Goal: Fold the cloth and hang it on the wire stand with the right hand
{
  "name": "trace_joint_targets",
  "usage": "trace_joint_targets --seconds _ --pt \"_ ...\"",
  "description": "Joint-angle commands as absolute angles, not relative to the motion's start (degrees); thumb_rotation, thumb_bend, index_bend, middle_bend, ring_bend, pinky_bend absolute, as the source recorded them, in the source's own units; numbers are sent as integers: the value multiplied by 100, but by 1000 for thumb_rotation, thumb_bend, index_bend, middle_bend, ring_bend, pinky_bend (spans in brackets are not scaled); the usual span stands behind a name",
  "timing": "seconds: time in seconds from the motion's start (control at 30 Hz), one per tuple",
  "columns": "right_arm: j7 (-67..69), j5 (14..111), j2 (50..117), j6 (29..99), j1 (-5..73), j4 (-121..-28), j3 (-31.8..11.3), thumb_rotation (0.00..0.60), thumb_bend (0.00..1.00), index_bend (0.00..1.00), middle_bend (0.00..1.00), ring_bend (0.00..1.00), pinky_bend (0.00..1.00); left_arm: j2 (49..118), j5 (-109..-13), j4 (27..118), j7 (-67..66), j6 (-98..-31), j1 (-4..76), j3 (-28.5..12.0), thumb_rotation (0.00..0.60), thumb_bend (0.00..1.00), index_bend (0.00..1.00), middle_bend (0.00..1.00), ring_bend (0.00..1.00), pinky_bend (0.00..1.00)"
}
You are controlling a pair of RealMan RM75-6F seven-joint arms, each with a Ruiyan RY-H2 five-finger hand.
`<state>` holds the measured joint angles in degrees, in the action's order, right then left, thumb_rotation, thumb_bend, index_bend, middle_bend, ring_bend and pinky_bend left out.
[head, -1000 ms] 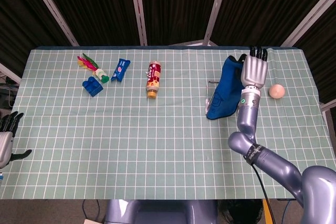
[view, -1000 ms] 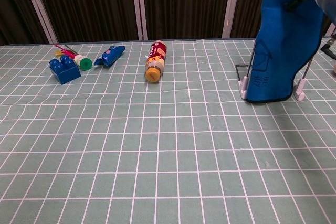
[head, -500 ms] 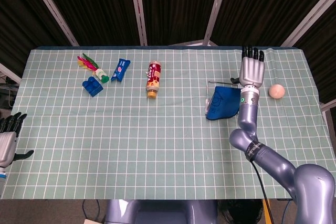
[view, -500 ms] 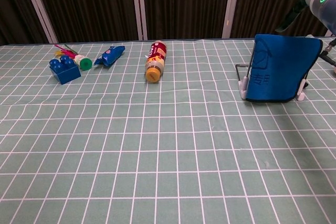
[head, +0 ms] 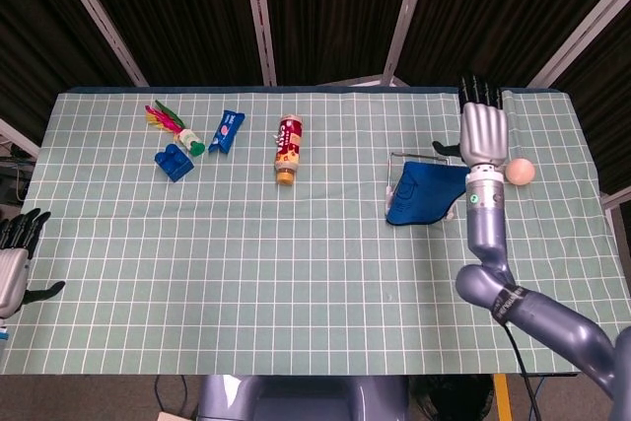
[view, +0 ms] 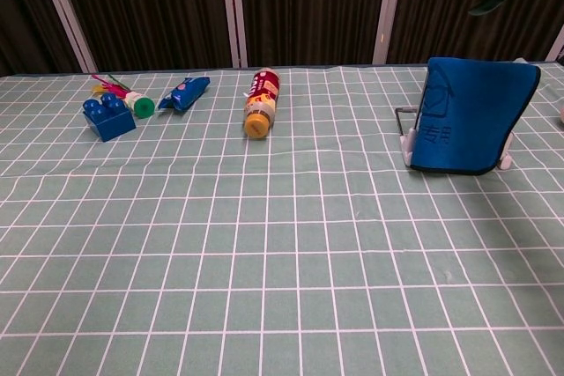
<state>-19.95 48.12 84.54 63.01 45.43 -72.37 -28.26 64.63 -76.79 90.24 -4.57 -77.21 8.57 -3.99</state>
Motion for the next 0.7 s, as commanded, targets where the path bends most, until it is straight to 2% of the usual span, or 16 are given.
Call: trace_joint_targets --seconds 0.03,0.1,0.17,0.33,0.7 --pt "-1128 5828 7319 6692 3586 -8668 -2345 600 0 1 0 0 0 6403 -7856 9088 -338 -7877 799 -362 600 0 0 0 0 0" --pt "-832 6249 7010 6785 3304 -8960 -2115 600 0 1 0 0 0 6381 -7970 9115 -279 -7973 766 -338 600 0 0 0 0 0" --pt "-428 7018 6599 7056 2860 -9219 -1679 600 0 1 0 0 0 6357 -8166 9149 -206 -8119 714 -281 600 0 0 0 0 0" --pt "144 8133 6115 7602 2179 -9341 -938 600 0 1 0 0 0 6330 -8445 9158 -87 -8315 638 -190 600 0 0 0 0 0" --pt "-226 8711 6093 8341 1393 -9275 -288 600 0 0 0 0 0 6317 -8698 9241 -145 -8526 547 -102 600 0 0 0 0 0"
